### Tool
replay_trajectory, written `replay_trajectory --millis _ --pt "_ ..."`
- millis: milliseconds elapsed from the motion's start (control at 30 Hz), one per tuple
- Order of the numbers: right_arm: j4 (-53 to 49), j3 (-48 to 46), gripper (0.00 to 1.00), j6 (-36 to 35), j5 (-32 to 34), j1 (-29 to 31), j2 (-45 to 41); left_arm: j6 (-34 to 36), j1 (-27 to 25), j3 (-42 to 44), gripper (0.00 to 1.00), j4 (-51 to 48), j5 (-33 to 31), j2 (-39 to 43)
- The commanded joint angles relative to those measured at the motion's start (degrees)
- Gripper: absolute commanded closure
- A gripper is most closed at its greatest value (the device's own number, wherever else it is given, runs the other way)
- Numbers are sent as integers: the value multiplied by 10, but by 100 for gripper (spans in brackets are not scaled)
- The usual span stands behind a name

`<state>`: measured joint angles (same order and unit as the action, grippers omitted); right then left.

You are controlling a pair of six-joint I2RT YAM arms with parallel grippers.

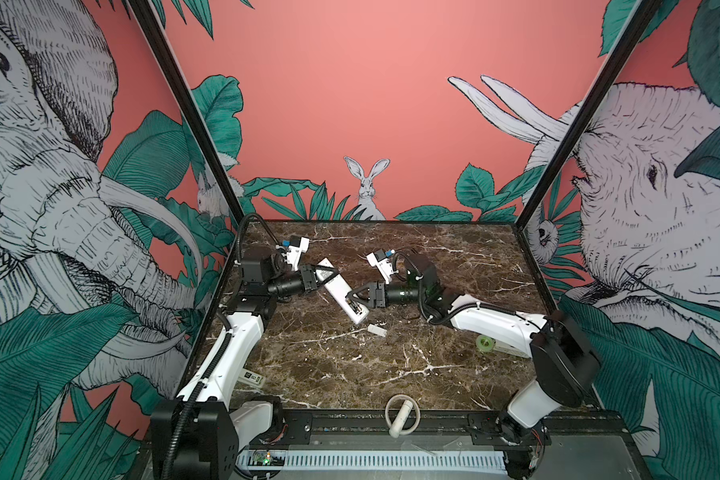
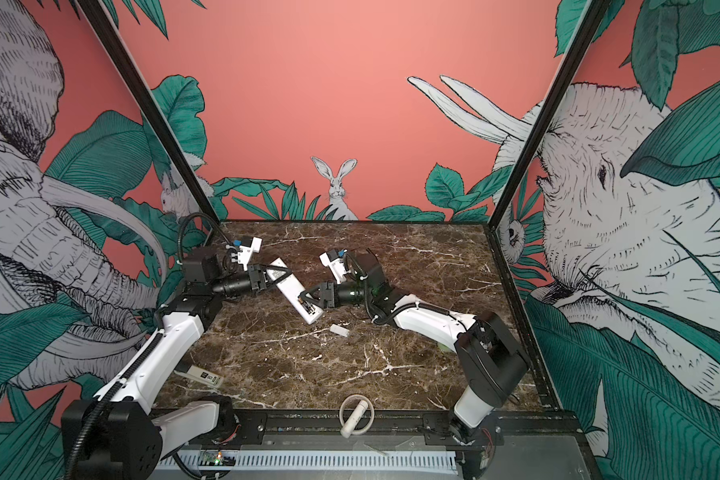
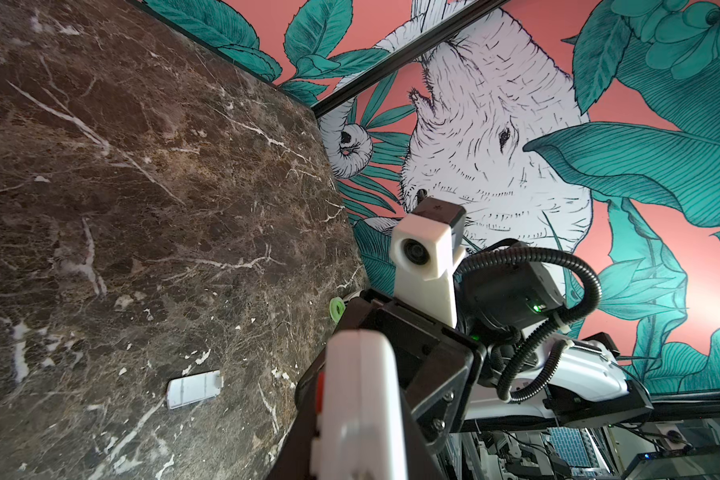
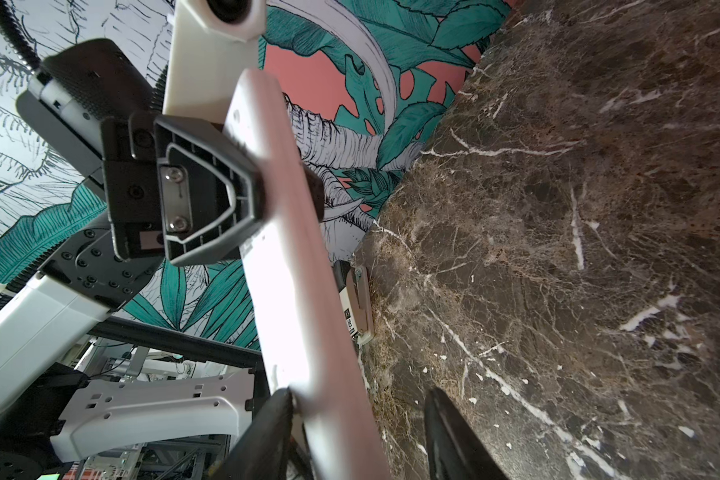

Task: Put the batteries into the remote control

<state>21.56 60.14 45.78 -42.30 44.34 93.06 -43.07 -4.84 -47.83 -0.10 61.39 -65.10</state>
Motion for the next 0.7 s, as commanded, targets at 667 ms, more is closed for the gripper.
replay_trajectory --millis 667 --pt "107 13 34 123 -1 -10 57 3 -3 -11 100 7 21 20"
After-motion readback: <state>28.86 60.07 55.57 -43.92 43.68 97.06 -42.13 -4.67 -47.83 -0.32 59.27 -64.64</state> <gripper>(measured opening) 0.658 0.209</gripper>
